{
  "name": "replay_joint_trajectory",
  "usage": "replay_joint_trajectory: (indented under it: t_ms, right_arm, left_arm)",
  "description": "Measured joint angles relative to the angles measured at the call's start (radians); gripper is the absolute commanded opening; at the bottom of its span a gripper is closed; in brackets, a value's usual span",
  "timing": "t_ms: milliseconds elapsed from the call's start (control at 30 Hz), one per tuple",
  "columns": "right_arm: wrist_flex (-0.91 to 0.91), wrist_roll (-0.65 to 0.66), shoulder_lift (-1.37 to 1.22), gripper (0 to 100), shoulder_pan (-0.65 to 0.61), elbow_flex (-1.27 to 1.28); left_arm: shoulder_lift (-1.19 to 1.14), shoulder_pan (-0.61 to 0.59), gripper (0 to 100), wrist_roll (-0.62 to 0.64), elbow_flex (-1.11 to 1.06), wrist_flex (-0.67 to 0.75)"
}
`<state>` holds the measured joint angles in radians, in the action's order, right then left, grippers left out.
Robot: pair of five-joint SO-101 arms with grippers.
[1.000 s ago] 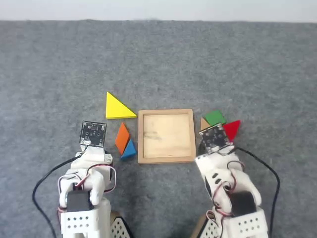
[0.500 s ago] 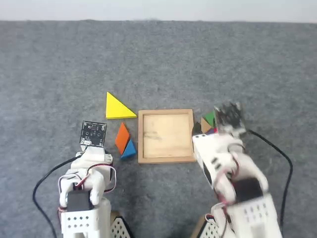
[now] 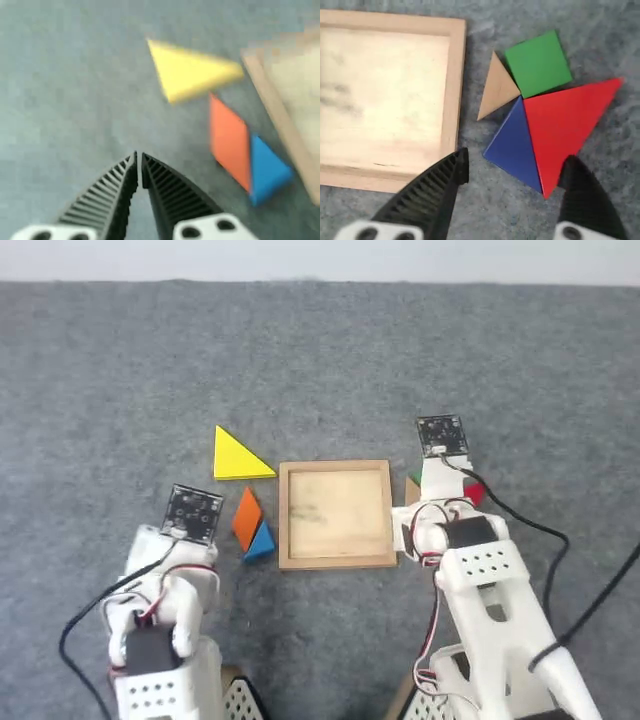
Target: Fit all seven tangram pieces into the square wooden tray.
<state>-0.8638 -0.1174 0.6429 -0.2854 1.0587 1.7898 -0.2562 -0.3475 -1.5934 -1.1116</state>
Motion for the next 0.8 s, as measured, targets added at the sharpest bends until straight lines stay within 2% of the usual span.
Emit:
replay_joint_trajectory:
  t_ms: [167, 267, 433, 533, 700, 800]
  right_arm:
    - [0.0, 0.0, 0.0, 31.8, 0.002, 0.0]
    - [0.0, 0.0, 0.0, 31.8, 0.0, 0.0]
    - [0.0, 0.0, -0.006, 31.8, 0.0, 0.0]
    - [0.0, 0.0, -0.006, 31.8, 0.0, 0.0]
    - [0.0, 0.0, -0.006, 31.8, 0.0, 0.0]
    - [0.0, 0.0, -0.006, 31.8, 0.0, 0.0]
  left_arm:
    - [-0.018, 0.002, 14, 0.101, 0.199, 0.049]
    - [-0.173, 0.051, 16, 0.226, 0.339, 0.038]
    - [-0.661, 0.127, 26, 0.373, 0.608, 0.035]
    - [-1.013, 0.14, 33, 0.509, 0.773, 0.009]
    - [-1.54, 0.137, 35, 0.792, 1.074, -0.12]
    - [-1.807, 0.137, 35, 0.87, 1.269, -0.206]
